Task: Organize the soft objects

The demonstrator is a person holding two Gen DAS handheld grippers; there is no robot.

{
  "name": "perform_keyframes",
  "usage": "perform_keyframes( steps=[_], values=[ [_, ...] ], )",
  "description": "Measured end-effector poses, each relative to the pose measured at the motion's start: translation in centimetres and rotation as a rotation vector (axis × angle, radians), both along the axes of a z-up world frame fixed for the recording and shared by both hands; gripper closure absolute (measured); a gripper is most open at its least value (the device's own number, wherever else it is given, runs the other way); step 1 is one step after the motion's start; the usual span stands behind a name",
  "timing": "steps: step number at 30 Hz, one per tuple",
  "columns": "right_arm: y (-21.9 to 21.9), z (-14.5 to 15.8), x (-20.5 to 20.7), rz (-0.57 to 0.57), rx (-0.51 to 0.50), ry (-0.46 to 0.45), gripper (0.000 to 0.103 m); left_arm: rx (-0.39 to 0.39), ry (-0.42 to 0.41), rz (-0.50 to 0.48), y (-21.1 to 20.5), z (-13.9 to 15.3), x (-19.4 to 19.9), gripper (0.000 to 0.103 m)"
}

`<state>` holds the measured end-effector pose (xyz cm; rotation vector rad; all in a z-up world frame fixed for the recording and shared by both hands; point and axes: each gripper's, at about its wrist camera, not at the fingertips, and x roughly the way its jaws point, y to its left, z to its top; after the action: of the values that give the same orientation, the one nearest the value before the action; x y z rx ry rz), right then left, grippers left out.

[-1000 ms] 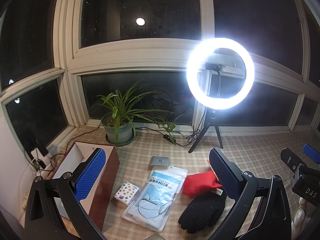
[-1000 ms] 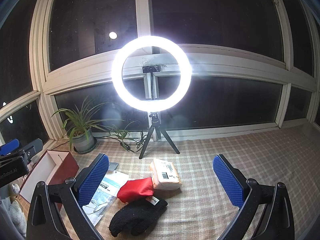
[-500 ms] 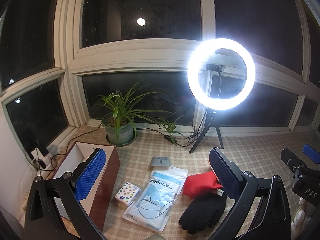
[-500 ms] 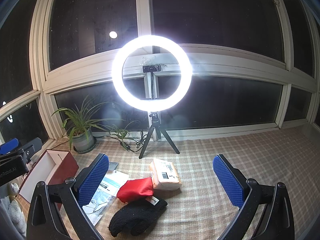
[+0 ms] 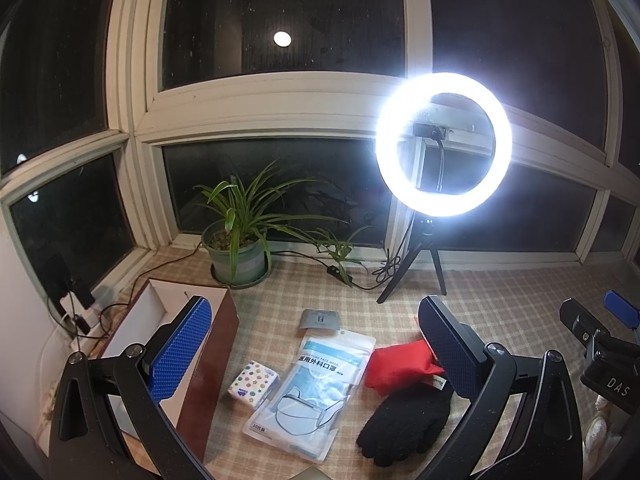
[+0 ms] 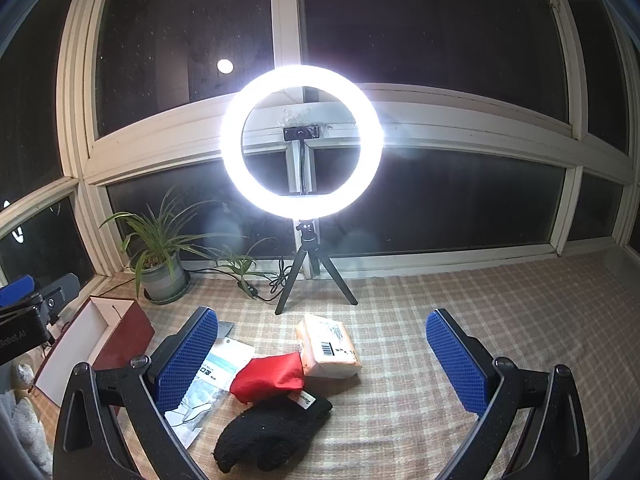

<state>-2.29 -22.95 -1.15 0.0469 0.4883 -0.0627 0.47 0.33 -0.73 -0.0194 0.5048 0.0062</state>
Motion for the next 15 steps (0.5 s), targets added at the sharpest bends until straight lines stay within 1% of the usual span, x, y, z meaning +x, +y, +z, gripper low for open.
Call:
perform_keyframes(
  steps=[8, 15],
  values=[
    [-0.7, -0.8, 0.5, -0.003, 0.007, 0.025, 0.0, 0.019, 0.016, 0.01, 0.0, -0.8, 0.1, 0.0],
    [-1.6, -1.9, 1.0, 0.035, 0.028, 0.06, 0.0, 0.012, 0.07, 0.022, 0.7, -2.6, 0.9, 0.0]
  ],
)
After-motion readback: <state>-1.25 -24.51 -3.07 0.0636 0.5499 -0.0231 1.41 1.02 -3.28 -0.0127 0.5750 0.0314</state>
